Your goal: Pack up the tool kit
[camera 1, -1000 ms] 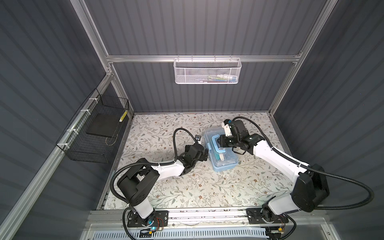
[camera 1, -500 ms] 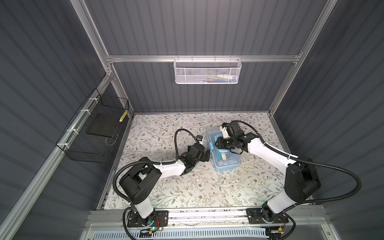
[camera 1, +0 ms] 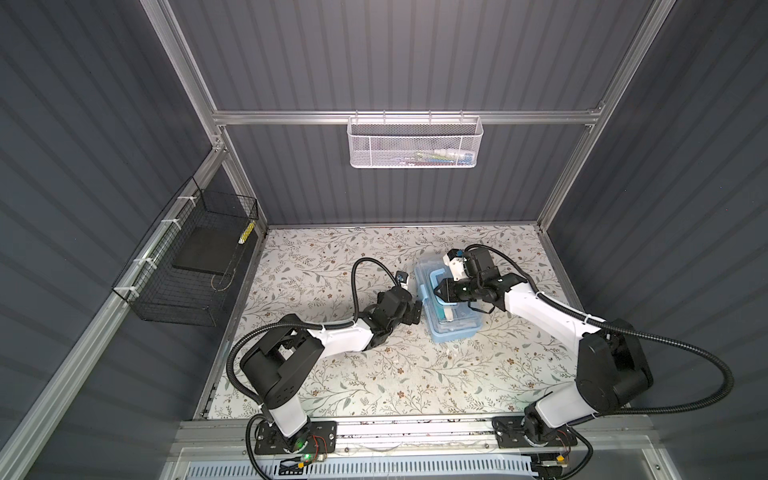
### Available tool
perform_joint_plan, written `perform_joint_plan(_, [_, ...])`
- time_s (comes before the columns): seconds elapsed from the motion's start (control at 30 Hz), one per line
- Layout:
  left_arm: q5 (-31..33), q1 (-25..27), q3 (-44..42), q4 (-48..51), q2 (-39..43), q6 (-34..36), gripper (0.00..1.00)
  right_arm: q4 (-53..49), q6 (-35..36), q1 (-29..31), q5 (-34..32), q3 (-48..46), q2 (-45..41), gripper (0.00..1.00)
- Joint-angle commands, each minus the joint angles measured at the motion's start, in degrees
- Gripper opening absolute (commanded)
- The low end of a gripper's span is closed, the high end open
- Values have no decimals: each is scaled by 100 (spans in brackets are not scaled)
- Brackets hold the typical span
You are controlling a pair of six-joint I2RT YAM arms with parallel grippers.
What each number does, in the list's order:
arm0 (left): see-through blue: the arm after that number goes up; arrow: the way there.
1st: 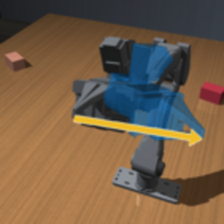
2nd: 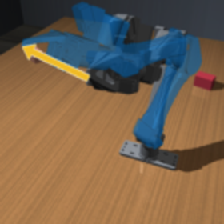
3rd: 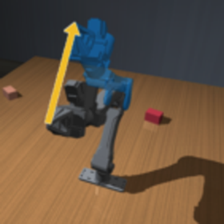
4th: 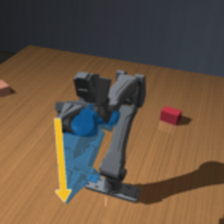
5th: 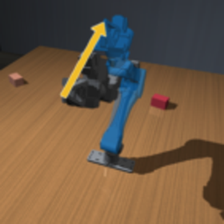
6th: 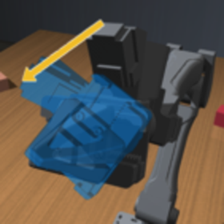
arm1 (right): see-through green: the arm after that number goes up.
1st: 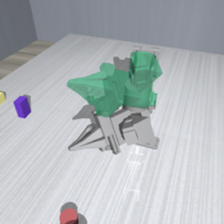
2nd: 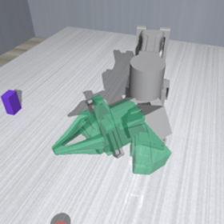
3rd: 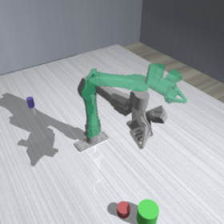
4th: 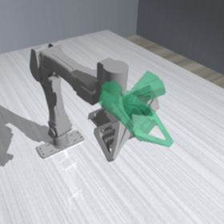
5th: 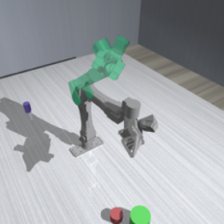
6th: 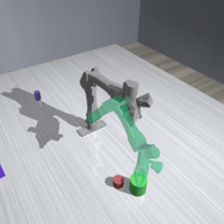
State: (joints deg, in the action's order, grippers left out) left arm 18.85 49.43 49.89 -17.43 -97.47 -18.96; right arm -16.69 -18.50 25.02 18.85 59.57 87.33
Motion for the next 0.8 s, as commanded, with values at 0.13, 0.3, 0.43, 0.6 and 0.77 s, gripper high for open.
perform_joint_plan(0.13, [-327,420,397,-102,-149,-167,92,-672,572,-138,849,-564,-102,28])
perform_joint_plan(0.3, [-245,557,455,-42,-150,-228,92,-878,754,-279,841,-711,-267,28])
perform_joint_plan(0.43, [-142,620,501,63,-145,-207,92,-881,709,-409,684,-832,-508,38])
perform_joint_plan(0.6, [134,620,496,231,-47,-19,94,-739,363,-415,508,-725,-641,47])
perform_joint_plan(0.77, [286,616,432,392,130,216,94,-591,144,-410,467,-572,-817,49])
